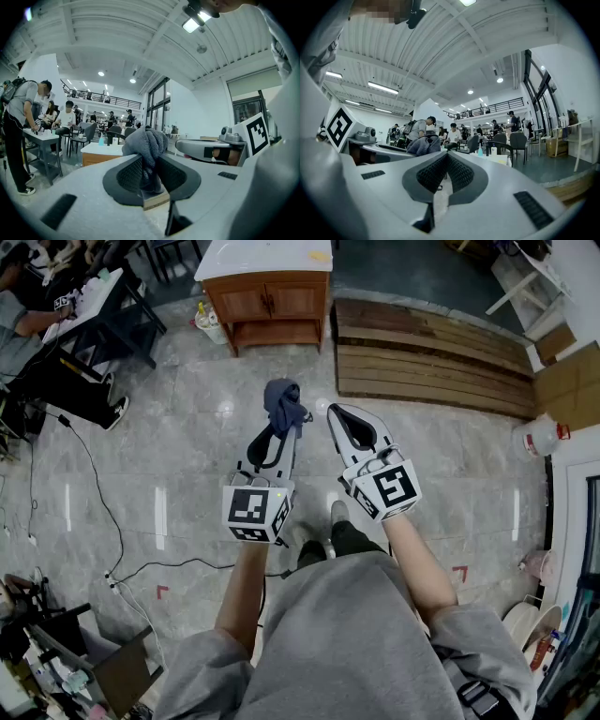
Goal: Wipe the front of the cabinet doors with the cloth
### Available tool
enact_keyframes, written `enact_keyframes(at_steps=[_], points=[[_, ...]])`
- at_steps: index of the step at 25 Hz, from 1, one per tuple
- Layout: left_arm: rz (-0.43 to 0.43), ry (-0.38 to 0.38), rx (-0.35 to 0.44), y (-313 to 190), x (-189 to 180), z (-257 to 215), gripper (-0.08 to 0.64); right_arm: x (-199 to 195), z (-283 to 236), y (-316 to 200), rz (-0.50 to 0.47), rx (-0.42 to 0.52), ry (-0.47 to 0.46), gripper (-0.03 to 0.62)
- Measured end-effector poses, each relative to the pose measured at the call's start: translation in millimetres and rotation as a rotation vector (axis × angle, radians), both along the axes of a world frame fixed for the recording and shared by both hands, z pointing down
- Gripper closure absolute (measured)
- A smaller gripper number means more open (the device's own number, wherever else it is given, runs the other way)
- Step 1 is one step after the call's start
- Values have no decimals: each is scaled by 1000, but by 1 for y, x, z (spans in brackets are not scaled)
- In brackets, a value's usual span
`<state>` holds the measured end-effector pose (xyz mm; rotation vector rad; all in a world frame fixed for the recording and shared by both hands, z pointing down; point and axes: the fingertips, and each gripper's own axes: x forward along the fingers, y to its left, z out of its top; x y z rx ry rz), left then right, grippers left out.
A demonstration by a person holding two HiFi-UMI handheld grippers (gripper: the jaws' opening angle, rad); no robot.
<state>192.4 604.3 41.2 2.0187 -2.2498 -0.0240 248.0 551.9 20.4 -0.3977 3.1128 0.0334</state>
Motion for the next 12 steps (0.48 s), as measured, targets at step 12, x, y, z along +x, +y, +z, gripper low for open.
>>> enact_keyframes(at_steps=[12], points=[[-16, -15, -25, -13, 29, -4, 468, 30, 10, -16, 11, -71, -28, 583]])
